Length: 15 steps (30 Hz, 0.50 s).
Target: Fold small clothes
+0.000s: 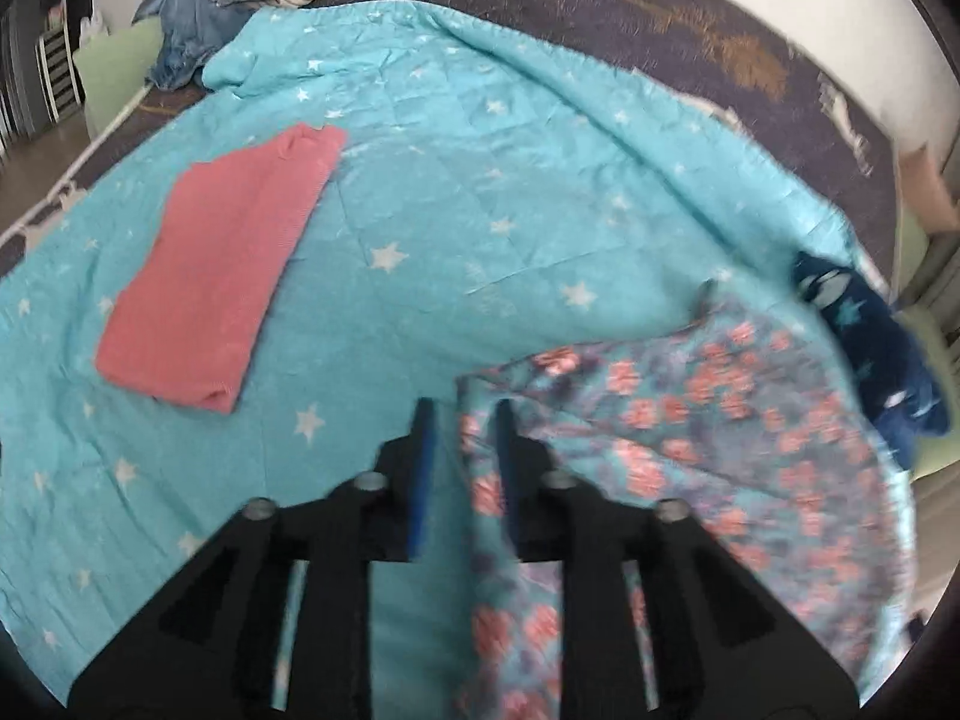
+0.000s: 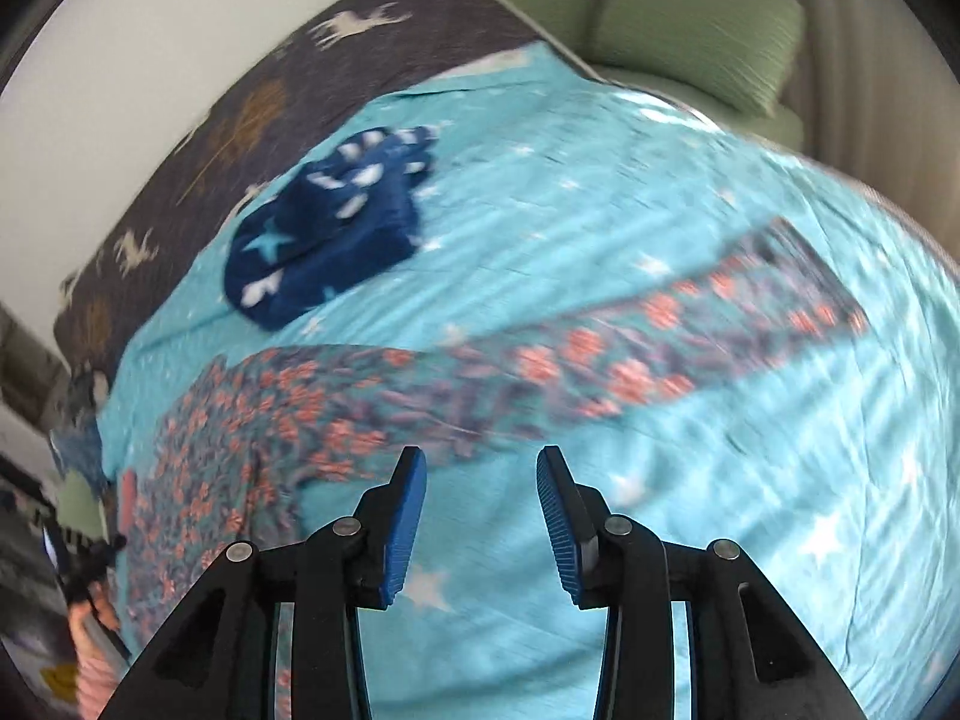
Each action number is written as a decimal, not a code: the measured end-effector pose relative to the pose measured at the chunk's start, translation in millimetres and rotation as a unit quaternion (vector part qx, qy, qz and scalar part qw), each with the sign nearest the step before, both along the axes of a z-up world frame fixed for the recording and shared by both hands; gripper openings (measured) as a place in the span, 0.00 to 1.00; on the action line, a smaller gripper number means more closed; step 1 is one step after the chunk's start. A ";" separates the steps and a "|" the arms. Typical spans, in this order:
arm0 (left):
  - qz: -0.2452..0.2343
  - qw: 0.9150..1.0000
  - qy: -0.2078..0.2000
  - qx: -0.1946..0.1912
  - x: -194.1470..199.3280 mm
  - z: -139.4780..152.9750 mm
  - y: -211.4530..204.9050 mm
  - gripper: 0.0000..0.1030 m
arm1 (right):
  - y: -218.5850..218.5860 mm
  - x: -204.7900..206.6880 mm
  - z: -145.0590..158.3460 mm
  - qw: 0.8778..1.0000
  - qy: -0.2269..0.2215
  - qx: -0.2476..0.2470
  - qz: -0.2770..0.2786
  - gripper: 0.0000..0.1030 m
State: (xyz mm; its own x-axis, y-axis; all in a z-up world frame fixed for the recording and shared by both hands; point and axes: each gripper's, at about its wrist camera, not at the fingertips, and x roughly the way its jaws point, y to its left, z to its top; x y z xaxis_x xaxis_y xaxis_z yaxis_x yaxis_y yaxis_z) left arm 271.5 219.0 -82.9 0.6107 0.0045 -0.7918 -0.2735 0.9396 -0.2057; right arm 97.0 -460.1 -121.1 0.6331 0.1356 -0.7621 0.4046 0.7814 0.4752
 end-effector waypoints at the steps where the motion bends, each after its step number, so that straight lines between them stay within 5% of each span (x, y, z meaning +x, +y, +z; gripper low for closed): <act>1: 0.000 1.000 -0.008 0.001 -5.0 9.5 -3.3 0.32 | -9.0 -6.7 -4.7 1.000 0.001 0.012 -0.012 0.38; 7: -0.095 0.994 -0.051 0.003 -26.2 51.1 -64.9 0.57 | -54.3 -33.7 -24.4 0.994 -0.007 0.072 -0.085 0.40; 15: -0.218 0.973 -0.022 0.068 -49.5 11.9 -184.5 0.62 | -131.1 -52.3 -61.3 0.961 -0.036 0.202 -0.185 0.51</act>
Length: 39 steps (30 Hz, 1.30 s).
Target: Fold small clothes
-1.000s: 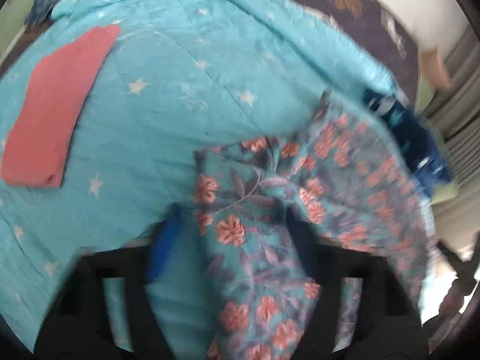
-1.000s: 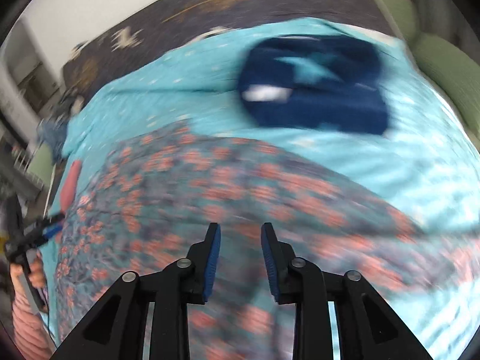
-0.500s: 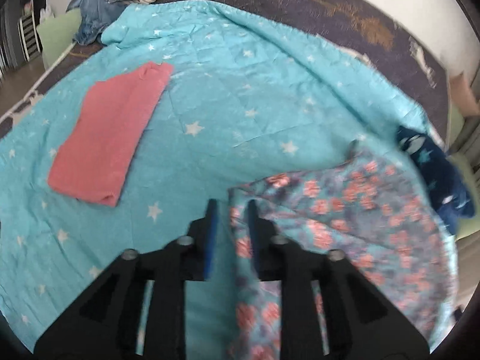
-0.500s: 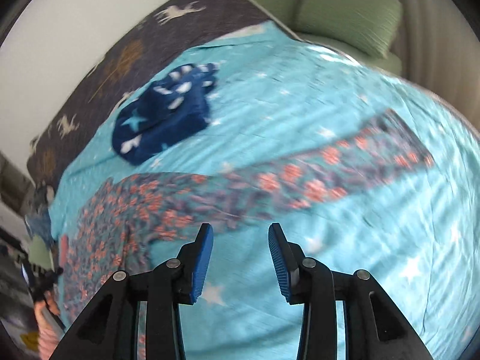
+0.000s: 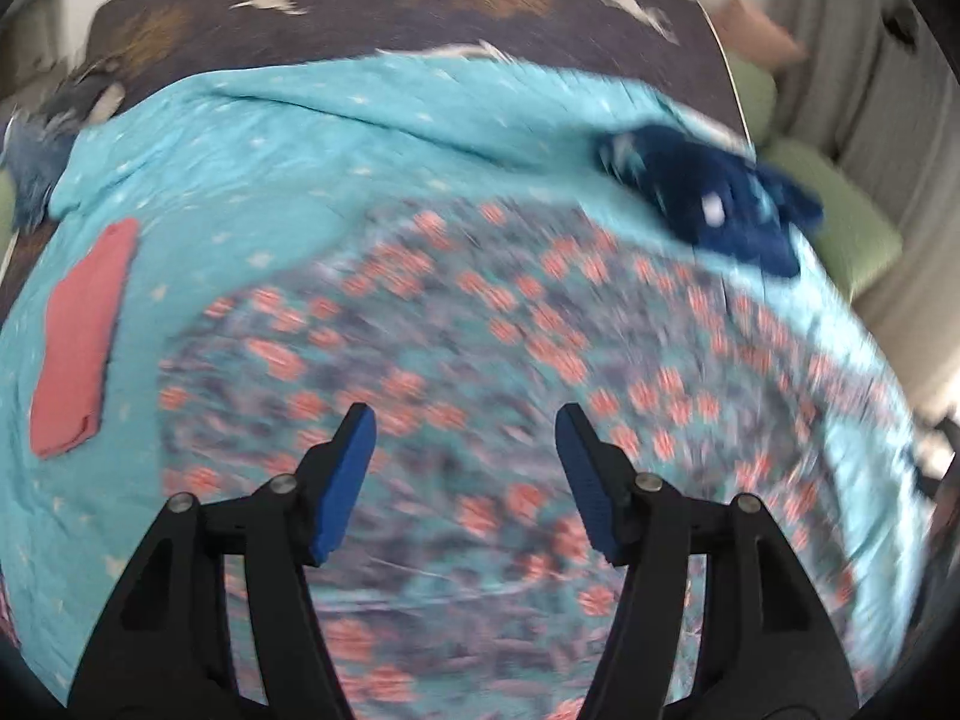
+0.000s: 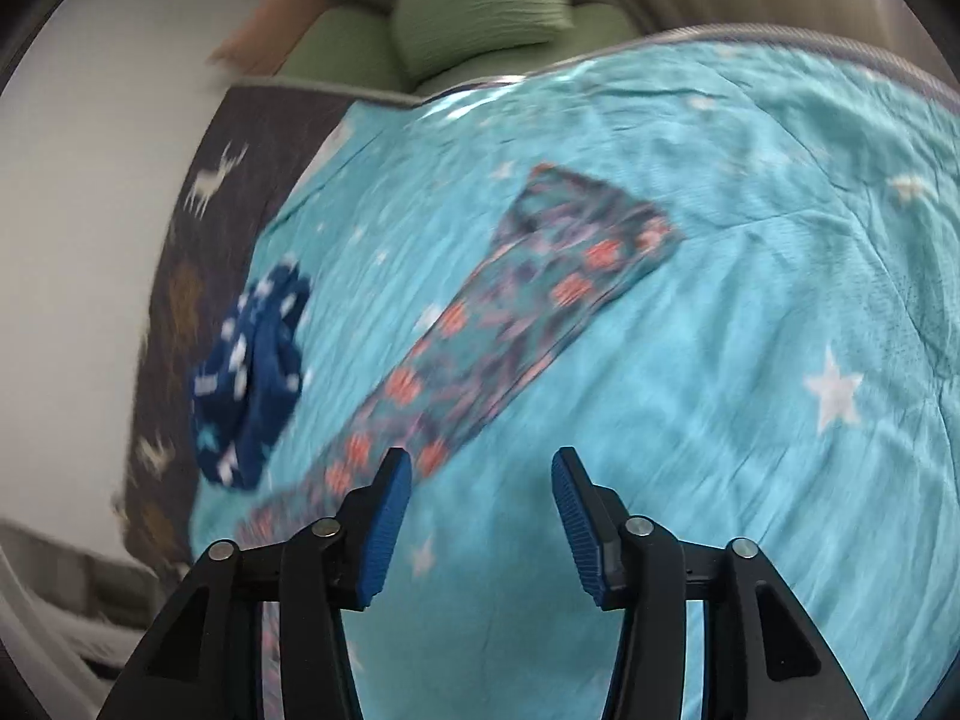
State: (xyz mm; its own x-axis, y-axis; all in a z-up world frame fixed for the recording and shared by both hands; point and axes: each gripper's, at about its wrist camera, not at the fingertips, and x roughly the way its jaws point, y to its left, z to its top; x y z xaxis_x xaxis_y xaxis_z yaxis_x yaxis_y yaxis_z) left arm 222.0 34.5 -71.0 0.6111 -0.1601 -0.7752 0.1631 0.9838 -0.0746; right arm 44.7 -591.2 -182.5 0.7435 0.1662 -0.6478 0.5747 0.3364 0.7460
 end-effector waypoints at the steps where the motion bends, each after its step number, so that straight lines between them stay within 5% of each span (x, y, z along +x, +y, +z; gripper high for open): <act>1: -0.011 1.000 0.013 0.007 -0.9 -12.2 -14.3 0.62 | -7.1 -0.3 -3.6 1.000 -0.004 0.010 -0.008 0.52; 4: -0.015 0.999 0.042 -0.001 -3.5 -35.1 -29.5 0.62 | -29.5 5.0 -17.9 0.998 -0.015 0.040 -0.041 0.54; 11: -0.004 1.000 0.018 0.021 -13.7 -47.0 -37.4 0.65 | -63.9 28.6 -40.3 0.995 -0.021 0.061 -0.080 0.54; 12: -0.002 1.000 0.021 0.021 -12.5 -49.0 -37.5 0.71 | -65.5 31.1 -39.0 0.995 -0.023 0.053 -0.077 0.49; 13: 0.002 0.999 0.024 0.021 -11.6 -51.5 -37.9 0.77 | -66.4 33.1 -35.5 0.996 -0.024 0.033 -0.075 0.21; 14: 0.005 0.999 0.026 0.023 -11.0 -53.8 -38.3 0.79 | -67.7 35.3 -32.7 0.997 -0.017 0.015 -0.069 0.08; 15: 0.008 0.999 0.025 0.027 -11.6 -55.5 -38.9 0.81 | -68.3 34.6 -30.4 0.997 -0.013 0.004 -0.070 0.07; 20: 0.022 0.999 0.029 0.036 -8.6 -59.8 -39.1 0.94 | -61.2 31.9 0.5 0.996 -0.042 -0.050 -0.063 0.05; 26: 0.020 0.999 0.023 0.027 -10.4 -61.8 -37.8 0.97 | -16.7 52.4 89.6 0.984 -0.126 -0.123 -0.002 0.05; 29: 0.019 0.999 0.022 0.017 -10.3 -62.8 -35.4 0.97 | 46.1 77.0 145.0 0.967 -0.185 -0.160 0.073 0.05; 33: 0.018 1.000 0.017 0.012 -13.0 -61.4 -34.5 0.96 | 158.2 112.0 195.4 0.927 -0.253 -0.196 0.194 0.06; 39: 0.021 0.999 -0.013 -0.045 -34.1 -32.7 -9.0 0.93 | 346.5 163.0 193.7 0.862 -0.271 -0.188 0.384 0.06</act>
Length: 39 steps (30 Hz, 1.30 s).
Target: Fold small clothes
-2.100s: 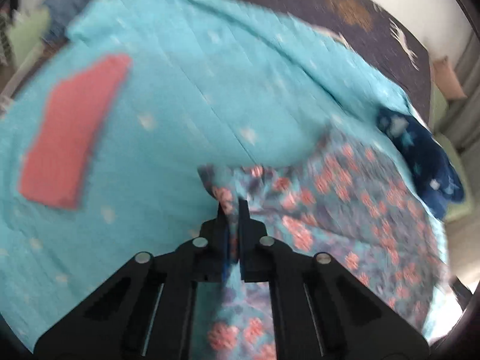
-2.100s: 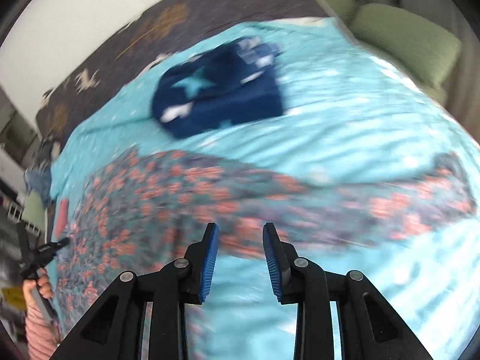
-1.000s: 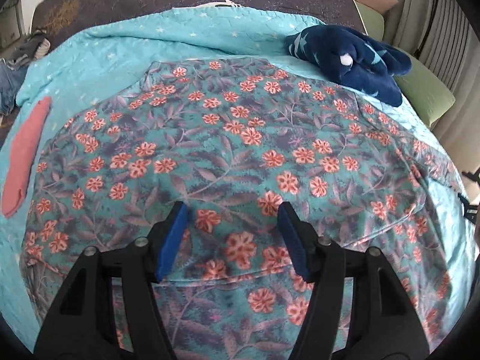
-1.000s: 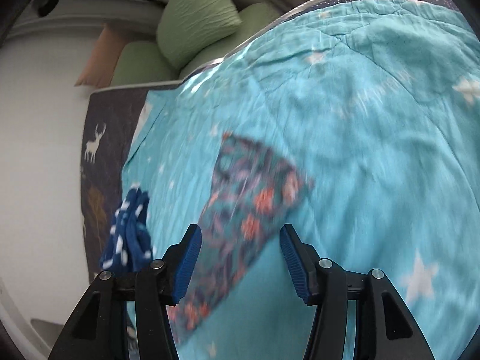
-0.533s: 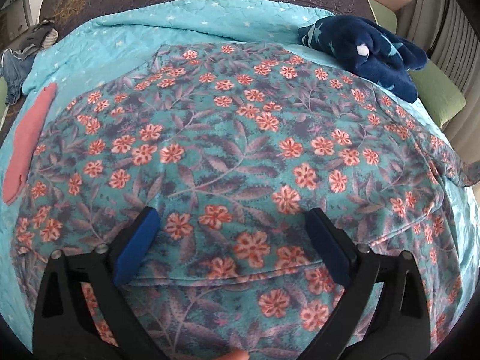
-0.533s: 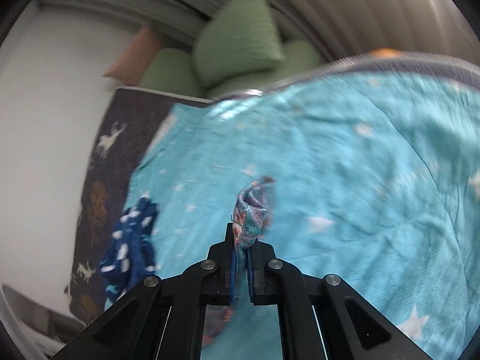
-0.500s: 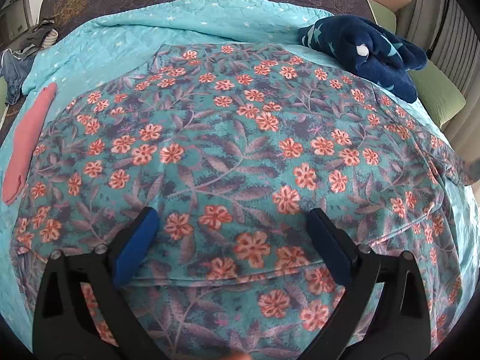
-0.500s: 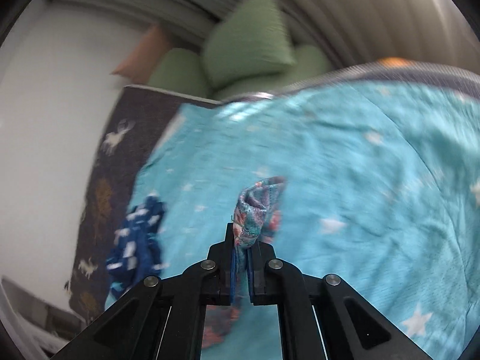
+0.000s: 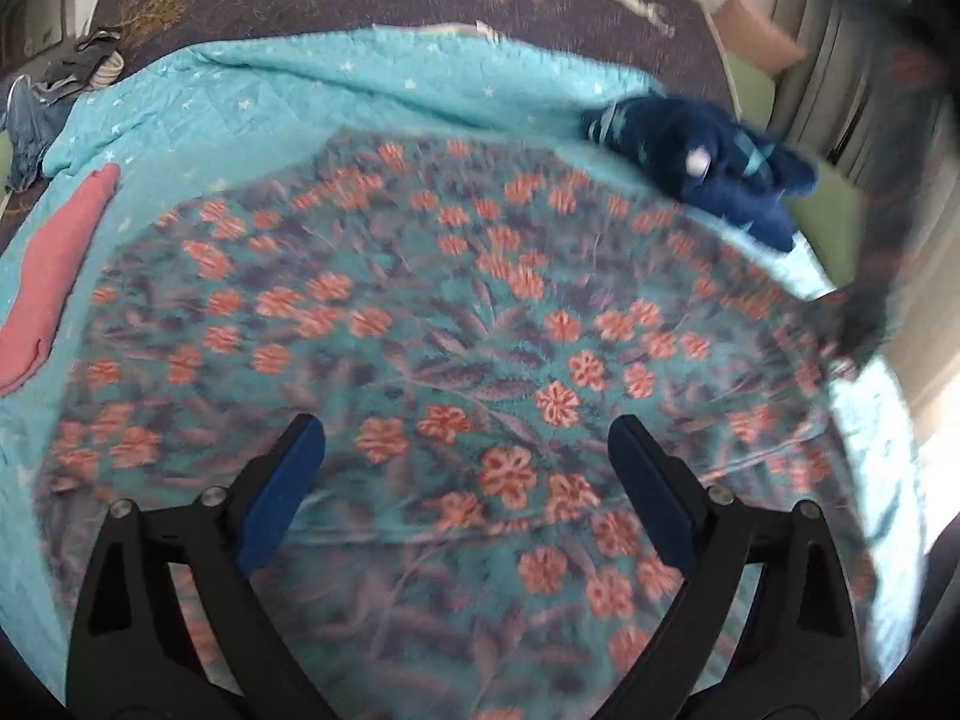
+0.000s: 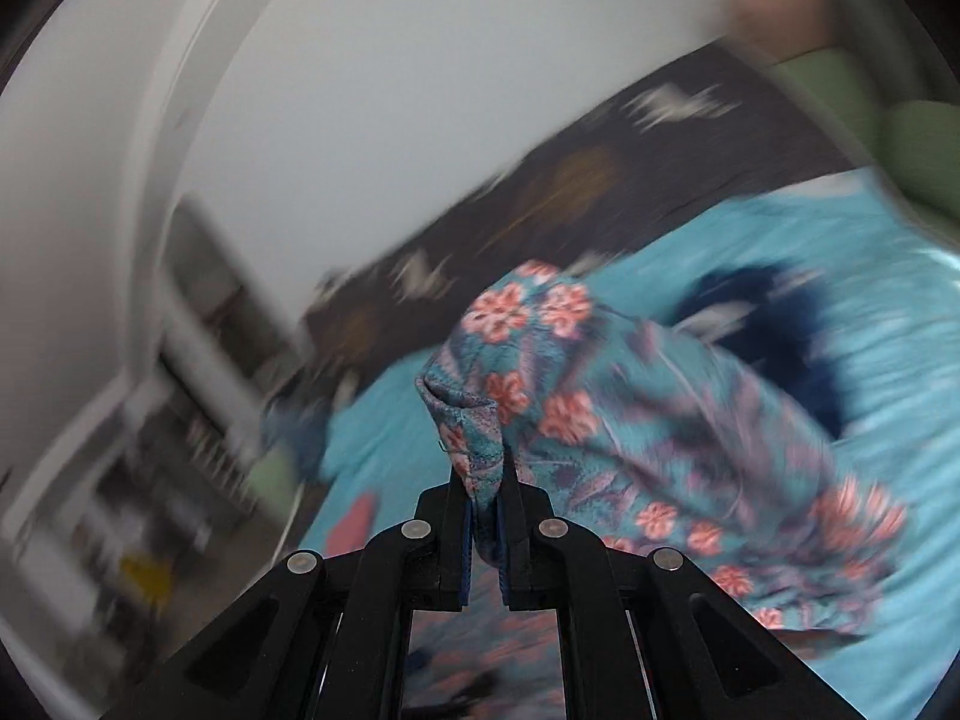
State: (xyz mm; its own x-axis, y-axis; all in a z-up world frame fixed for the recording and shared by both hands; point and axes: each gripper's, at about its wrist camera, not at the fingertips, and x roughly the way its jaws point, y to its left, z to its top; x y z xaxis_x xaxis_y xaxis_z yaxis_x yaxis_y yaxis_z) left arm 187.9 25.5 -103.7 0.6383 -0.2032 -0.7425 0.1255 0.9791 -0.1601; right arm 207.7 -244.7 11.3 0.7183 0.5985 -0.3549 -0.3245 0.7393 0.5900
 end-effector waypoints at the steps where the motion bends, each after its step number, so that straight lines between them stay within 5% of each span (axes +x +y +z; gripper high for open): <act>1: 0.006 1.000 -0.014 -0.007 -6.6 10.9 11.9 0.93 | 18.1 3.5 -6.2 1.000 0.007 -0.007 0.015 0.06; 8: 0.027 0.996 -0.018 -0.088 -28.2 31.4 83.4 0.93 | 131.8 22.8 -66.1 0.989 0.075 -0.054 0.111 0.07; 15: 0.016 0.983 0.020 -0.182 -23.5 10.8 96.9 0.93 | 154.9 10.6 -96.0 0.978 0.119 -0.083 0.150 0.16; 21: -0.002 0.977 0.042 -0.211 -23.2 2.3 86.7 0.93 | 116.9 -19.6 -104.1 0.974 0.137 -0.113 0.142 0.29; 27: -0.001 0.982 0.073 -0.172 -16.4 -9.3 69.8 0.92 | 32.7 -69.2 -94.4 0.984 0.114 -0.123 0.053 0.31; 29: -0.005 0.986 0.073 -0.152 -16.6 -10.8 64.1 0.76 | 9.9 -81.9 -91.7 0.983 0.099 -0.154 -0.001 0.35; 31: -0.012 0.988 0.080 -0.130 -13.4 -13.2 55.2 0.33 | -13.8 -89.8 -93.0 0.980 0.101 -0.166 -0.039 0.39; 33: -0.009 0.988 0.093 -0.125 -10.3 -17.5 52.6 0.10 | -35.8 -89.1 -100.0 0.977 0.119 -0.163 -0.065 0.40; 39: -0.003 0.992 0.042 -0.115 -10.3 22.7 53.7 0.05 | -64.3 -64.7 -121.7 0.963 0.183 -0.169 -0.103 0.40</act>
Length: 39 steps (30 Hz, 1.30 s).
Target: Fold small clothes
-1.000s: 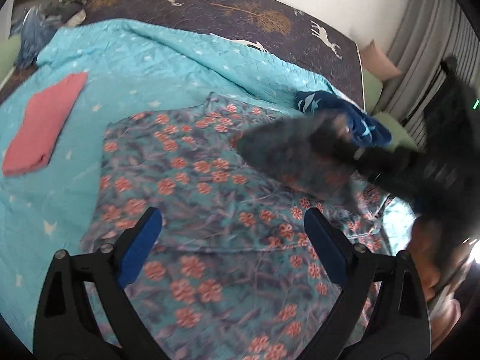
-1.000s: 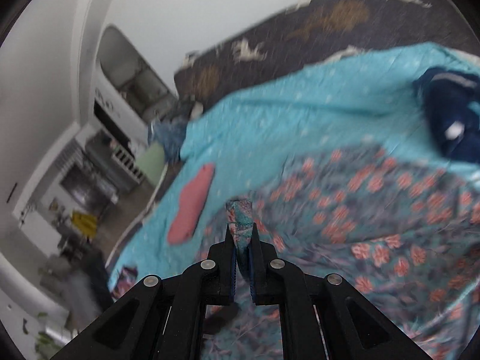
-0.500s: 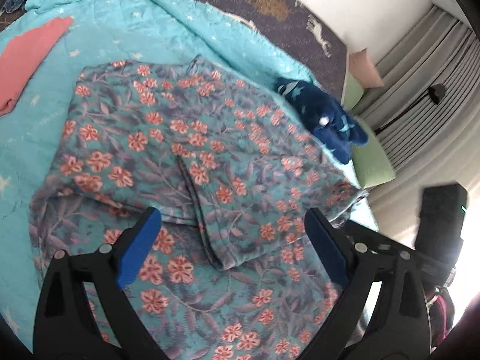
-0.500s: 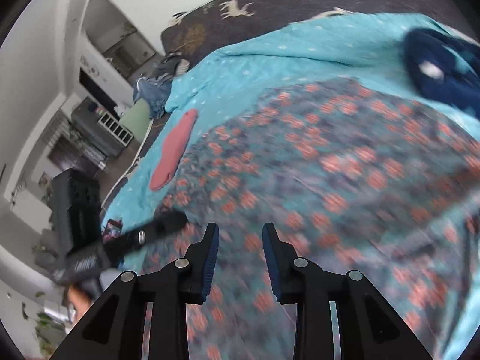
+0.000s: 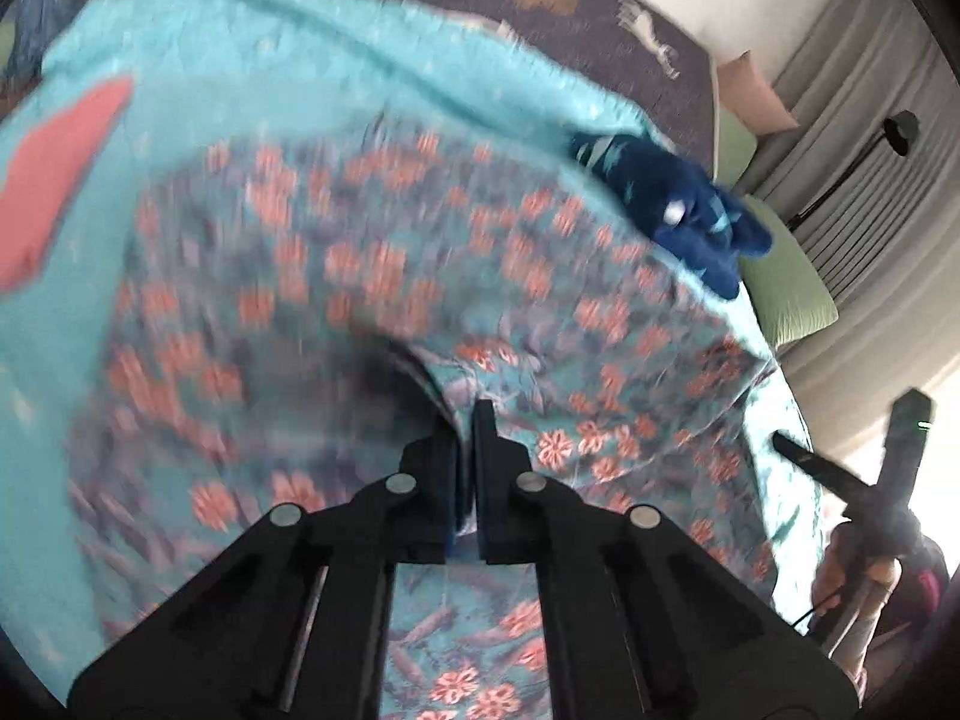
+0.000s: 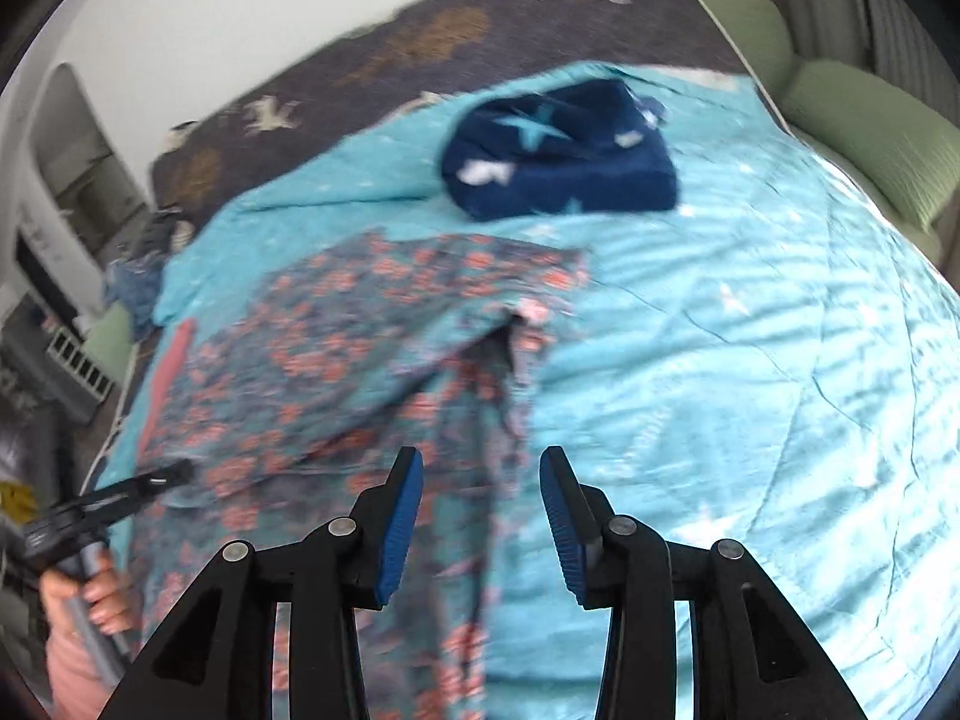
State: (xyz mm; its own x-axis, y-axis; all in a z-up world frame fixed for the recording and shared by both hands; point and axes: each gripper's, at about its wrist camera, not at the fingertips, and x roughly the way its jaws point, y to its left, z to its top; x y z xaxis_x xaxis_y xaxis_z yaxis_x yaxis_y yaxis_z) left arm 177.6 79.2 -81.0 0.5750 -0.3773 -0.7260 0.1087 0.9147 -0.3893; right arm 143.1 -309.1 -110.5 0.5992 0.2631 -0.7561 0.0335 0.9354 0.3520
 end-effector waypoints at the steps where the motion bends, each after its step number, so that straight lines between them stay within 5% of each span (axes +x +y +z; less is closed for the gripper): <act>1: -0.002 1.000 -0.016 0.008 2.2 13.6 0.0 0.05 | -0.9 6.1 -4.7 1.000 0.010 0.002 0.000 0.40; 6: 0.014 0.994 -0.092 0.052 15.3 77.8 13.5 0.05 | 6.1 36.8 -21.3 0.999 0.035 -0.021 -0.009 0.40; 9: 0.025 0.991 -0.111 0.072 18.5 91.9 28.0 0.05 | 8.0 49.0 -25.1 0.999 0.035 -0.036 -0.020 0.40; 16: 0.073 0.990 -0.073 0.095 29.3 58.2 65.1 0.05 | -0.8 39.1 -25.2 0.996 0.029 -0.070 -0.054 0.27; 21: 0.089 0.994 -0.033 0.050 30.5 31.8 94.1 0.06 | -20.1 24.8 -23.1 0.994 0.049 -0.070 -0.066 0.27; 23: 0.094 0.995 -0.022 0.038 28.8 22.0 97.9 0.17 | -29.3 18.8 -19.4 0.996 0.048 -0.039 -0.060 0.27; 25: 0.094 0.995 -0.002 0.019 28.7 9.1 97.9 0.51 | -31.7 15.6 -13.2 0.997 0.040 -0.029 -0.057 0.27; 27: 0.080 0.997 0.020 0.006 31.8 -4.7 91.0 0.56 | -28.7 13.2 -5.4 0.997 0.028 -0.034 -0.056 0.28; 32: 0.051 0.997 0.051 0.035 54.0 -25.9 63.9 0.54 | -11.9 16.4 2.1 0.999 0.018 -0.010 -0.028 0.28; 35: 0.041 0.996 0.069 0.042 69.2 -37.5 60.8 0.30 | -1.3 20.8 3.6 1.000 0.014 -0.018 -0.021 0.28; 36: 0.041 0.995 0.071 0.047 73.0 -39.4 60.1 0.08 | 1.4 21.6 3.8 1.000 0.012 -0.021 -0.018 0.28; 39: 0.045 0.998 0.042 0.012 66.7 -16.9 61.7 0.05 | 3.2 26.2 2.9 1.000 0.014 -0.024 -0.015 0.28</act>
State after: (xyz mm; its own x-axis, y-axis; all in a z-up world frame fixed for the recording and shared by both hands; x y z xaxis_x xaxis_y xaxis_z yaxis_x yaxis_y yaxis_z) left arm 244.3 141.0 -98.0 0.5427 -0.3087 -0.7811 -0.0059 0.9286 -0.3710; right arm 169.3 -305.9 -107.6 0.5848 0.2083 -0.7840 0.0705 0.9498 0.3049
